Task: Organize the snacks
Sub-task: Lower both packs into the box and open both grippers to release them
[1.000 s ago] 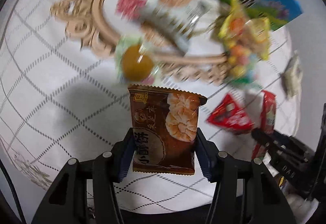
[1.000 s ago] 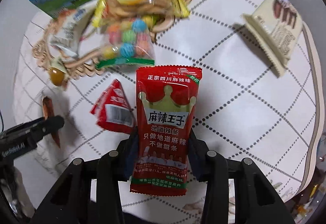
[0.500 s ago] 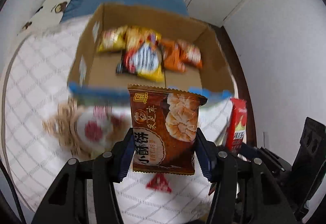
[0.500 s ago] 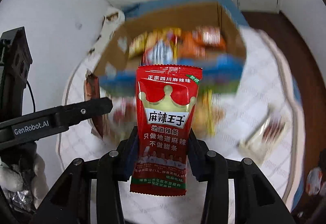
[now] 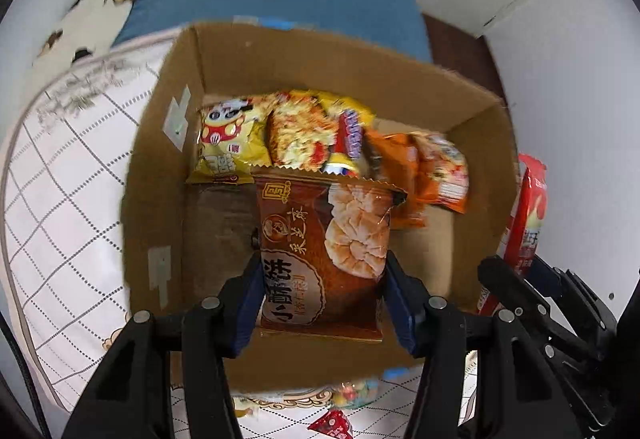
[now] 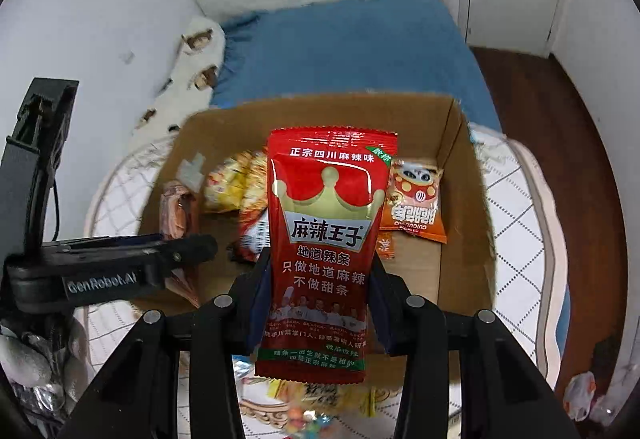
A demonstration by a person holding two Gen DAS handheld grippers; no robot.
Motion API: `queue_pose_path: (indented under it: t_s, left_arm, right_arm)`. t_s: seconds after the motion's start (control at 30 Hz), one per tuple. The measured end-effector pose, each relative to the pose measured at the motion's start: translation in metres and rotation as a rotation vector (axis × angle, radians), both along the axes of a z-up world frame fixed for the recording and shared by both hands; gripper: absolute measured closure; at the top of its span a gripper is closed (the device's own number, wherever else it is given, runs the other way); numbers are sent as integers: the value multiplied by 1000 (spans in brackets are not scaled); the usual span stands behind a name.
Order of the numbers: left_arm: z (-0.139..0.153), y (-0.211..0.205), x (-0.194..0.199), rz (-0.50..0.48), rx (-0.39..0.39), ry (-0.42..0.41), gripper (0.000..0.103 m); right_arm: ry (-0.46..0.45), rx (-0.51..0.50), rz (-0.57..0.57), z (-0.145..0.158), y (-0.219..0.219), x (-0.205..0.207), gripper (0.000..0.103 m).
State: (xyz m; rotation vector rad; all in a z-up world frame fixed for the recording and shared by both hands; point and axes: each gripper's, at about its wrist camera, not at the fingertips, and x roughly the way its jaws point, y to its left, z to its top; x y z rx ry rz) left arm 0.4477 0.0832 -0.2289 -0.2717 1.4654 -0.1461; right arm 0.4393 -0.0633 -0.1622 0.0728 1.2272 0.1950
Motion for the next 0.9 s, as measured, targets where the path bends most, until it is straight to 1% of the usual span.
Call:
queue_pose_path:
  t_s: [0.03, 0.13, 0.2, 0.3, 0.37, 0.4, 0.43, 0.47, 0.5, 0.53, 0.6, 0.67, 0.7, 0.77, 0.83, 0.9]
  left_arm:
    - [-9, 0, 4, -3, 6, 21, 50]
    - [-33, 0, 10, -19, 68, 66, 49]
    - [-45, 1, 9, -18, 67, 96, 49]
    - [-58, 5, 5, -1, 61, 125, 49]
    - [-68, 8, 2, 15, 97, 145, 46]
    - [-71, 9, 2, 17, 101, 147, 45]
    - [-73, 10, 2, 22, 103, 149, 37]
    - [-74, 11, 2, 29, 109, 148, 25]
    - [-73, 12, 1, 35, 106, 139, 23]
    - [-71, 13, 0, 44, 93, 122, 23]
    - [-66, 14, 1, 43, 91, 89, 20]
    - [-63, 12, 1, 25, 92, 91, 8]
    - [-62, 9, 1, 14, 94, 93, 7]
    - [-59, 3, 2, -4, 122, 88, 4]
    - [-54, 1, 1, -15, 145, 74, 4]
    - [-48, -3, 0, -18, 135, 64, 4]
  right_arm:
    - [19, -8, 0, -10, 0, 4, 58]
    - [73, -34, 2, -44, 1, 13, 58]
    - [108, -37, 9, -60, 2, 14, 58]
    - [156, -34, 18, -77, 3, 14, 58]
    - [217, -39, 23, -89, 3, 18, 56]
    - [242, -45, 26, -93, 4, 18, 54]
    - [270, -52, 31, -97, 5, 19, 46]
    - [279, -56, 36, -99, 5, 19, 39]
    - [284, -66, 38, -101, 6, 20, 21]
    - [283, -79, 33, -102, 6, 20, 8]
    - [275, -86, 25, -103, 5, 21, 7]
    - [275, -94, 13, -103, 3, 21, 7]
    - [272, -95, 10, -103, 2, 21, 7]
    - [259, -96, -4, -102, 2, 21, 7]
    - [245, -112, -9, -100, 1, 20, 7]
    - [227, -115, -12, -95, 0, 17, 7]
